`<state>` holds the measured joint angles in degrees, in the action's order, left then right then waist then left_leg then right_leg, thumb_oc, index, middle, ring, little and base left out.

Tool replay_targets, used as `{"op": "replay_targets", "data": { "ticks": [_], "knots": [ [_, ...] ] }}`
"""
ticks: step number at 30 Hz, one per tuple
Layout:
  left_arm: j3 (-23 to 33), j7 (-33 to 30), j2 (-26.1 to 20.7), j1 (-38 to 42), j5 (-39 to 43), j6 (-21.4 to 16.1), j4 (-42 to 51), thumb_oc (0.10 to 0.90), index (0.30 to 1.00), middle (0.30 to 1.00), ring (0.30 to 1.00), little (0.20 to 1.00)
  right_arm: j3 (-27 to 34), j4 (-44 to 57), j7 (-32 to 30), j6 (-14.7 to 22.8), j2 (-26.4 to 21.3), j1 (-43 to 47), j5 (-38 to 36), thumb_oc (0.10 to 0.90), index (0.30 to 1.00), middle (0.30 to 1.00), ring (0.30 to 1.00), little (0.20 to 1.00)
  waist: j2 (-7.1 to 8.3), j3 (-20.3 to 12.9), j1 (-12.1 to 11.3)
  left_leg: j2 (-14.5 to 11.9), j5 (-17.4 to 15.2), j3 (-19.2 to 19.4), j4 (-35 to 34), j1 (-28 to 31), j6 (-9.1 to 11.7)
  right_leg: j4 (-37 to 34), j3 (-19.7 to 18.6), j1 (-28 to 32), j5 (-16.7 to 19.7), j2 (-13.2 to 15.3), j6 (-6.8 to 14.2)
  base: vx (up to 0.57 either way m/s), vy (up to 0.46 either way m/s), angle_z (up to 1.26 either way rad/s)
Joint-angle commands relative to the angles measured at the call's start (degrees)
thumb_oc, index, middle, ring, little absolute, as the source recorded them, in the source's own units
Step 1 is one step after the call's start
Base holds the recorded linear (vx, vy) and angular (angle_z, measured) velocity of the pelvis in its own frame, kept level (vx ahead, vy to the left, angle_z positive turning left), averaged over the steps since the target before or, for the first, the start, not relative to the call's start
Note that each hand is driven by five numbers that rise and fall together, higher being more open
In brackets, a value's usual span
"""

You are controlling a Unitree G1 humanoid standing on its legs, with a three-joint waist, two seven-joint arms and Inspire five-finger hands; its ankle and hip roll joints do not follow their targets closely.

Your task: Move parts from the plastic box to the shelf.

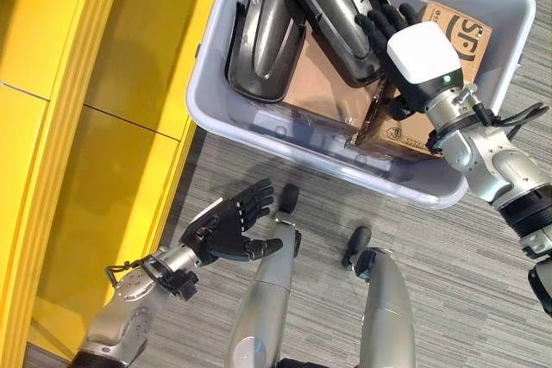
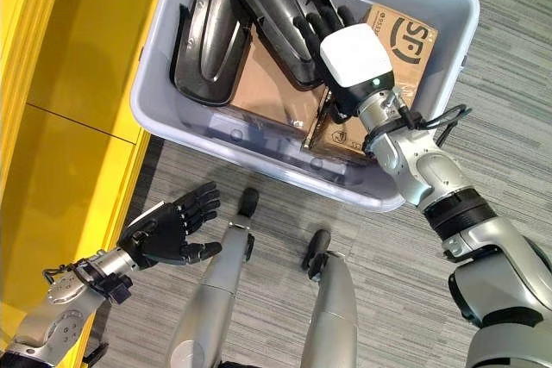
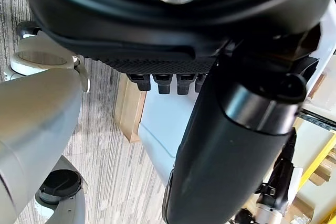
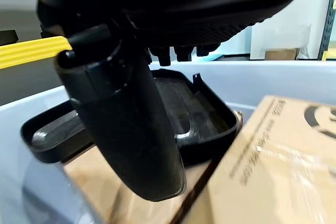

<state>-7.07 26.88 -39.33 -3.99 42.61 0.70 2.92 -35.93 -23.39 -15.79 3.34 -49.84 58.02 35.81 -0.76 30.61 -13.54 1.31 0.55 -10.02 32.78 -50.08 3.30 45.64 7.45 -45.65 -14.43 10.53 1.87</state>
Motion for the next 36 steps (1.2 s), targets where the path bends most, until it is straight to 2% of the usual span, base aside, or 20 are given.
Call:
{"op": "replay_targets", "data": {
  "ticks": [1,12,23,36],
  "knots": [
    [0.88,2.67,-0.40,-1.93,2.91,-4.68,5.83,0.900,1.000,1.000,1.000,1.000,-2.13,-0.79,-4.65,-1.45,-5.11,11.08,0.10,0.900,1.000,1.000,1.000,1.000,-3.26,-0.81,-1.20,2.11,-5.77,1.19,-2.01,2.95,-5.47,4.17,0.58,2.69,-5.76,-5.42,-5.59,0.00,0.000,0.00],
    [1.14,3.25,-0.64,-2.04,3.09,-5.25,5.56,0.900,1.000,1.000,1.000,1.000,-6.43,-5.93,-4.83,-4.96,-5.00,17.24,-2.49,0.900,1.000,1.000,1.000,1.000,-3.81,-0.81,-2.37,2.90,-6.18,1.08,0.32,-0.74,-5.78,7.41,1.07,-0.48,-6.21,-5.05,-5.93,0.01,0.007,0.05],
    [0.95,2.62,-0.61,-2.42,3.06,-6.87,4.99,0.900,1.000,1.000,1.000,1.000,-7.78,-8.62,-4.29,-5.17,-4.99,17.97,-3.06,0.900,1.000,1.000,1.000,1.000,-4.57,-0.81,-2.68,3.60,-6.73,1.15,2.33,-4.28,-6.07,9.88,1.06,-3.78,-6.55,-4.84,-6.04,0.00,0.002,0.02],
    [1.08,-0.60,-0.49,-1.73,3.49,-9.22,4.09,0.900,1.000,1.000,1.000,1.000,-9.67,-12.55,-6.42,-7.40,-4.44,18.89,-5.04,0.900,1.000,1.000,1.000,1.000,-5.96,-0.81,-2.82,4.17,-7.02,1.40,5.15,-9.90,-6.04,13.52,0.69,-9.22,-7.62,-4.66,-6.44,-0.01,0.000,0.01]
  ]
}}
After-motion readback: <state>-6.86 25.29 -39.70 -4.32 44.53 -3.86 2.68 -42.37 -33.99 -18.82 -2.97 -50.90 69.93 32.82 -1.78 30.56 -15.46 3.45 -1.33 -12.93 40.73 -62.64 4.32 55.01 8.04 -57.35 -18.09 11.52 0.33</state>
